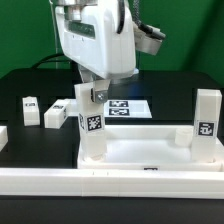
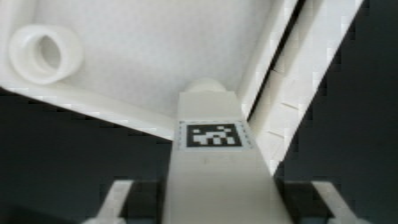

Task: Assemble desk

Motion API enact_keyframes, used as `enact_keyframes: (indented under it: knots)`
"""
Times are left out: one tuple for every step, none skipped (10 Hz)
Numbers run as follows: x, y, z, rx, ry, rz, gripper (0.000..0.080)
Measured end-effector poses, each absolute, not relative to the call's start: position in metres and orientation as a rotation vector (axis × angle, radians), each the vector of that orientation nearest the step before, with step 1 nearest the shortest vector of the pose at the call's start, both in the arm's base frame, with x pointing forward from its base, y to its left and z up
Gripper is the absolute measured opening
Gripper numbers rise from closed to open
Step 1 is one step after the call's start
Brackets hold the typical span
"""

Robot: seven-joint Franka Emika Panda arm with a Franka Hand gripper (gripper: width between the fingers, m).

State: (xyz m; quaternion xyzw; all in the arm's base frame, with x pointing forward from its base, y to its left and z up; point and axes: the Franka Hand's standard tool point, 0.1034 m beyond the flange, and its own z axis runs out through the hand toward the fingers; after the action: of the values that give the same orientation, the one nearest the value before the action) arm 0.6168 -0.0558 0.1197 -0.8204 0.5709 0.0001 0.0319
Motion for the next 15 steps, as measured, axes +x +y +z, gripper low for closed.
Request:
enact_keyframes:
  knots:
    - [0.617, -0.056, 0.120, -2.593, 1.657, -0.002, 0.0492]
    - [0.617, -0.055, 0.120, -2.641, 1.585, -0.007, 0.0492]
    - [0.618, -0.053, 0.120, -2.696, 1.486, -0.014, 0.0613]
    - [0.618, -0.051, 0.120, -2.751, 1.380, -0.020, 0.0645]
    - [0.618, -0.052, 0.120, -2.805, 1.269, -0.024, 0.0645]
    - [0.618, -0.052, 0.120, -2.829, 1.215, -0.025, 0.0648]
    - [0.618, -0.052, 0.120, -2.884, 1.082, -0.029, 0.0648]
    - [0.618, -0.052, 0.120, -2.919, 0.988, -0.032, 0.0649]
    - [0.618, -0.054, 0.120, -2.983, 0.785, -0.040, 0.0649]
    - [0.618, -0.056, 0.120, -3.017, 0.647, -0.044, 0.0649]
    - [0.617, -0.057, 0.119, -3.046, 0.504, -0.048, 0.0649]
    - [0.617, -0.059, 0.119, -3.066, 0.369, -0.052, 0.0649]
    - [0.617, -0.060, 0.117, -3.076, 0.292, -0.053, 0.0649]
    - [0.617, -0.060, 0.117, -3.090, 0.135, -0.057, 0.0649]
    - [0.617, -0.061, 0.117, -3.095, -0.015, -0.062, 0.0649]
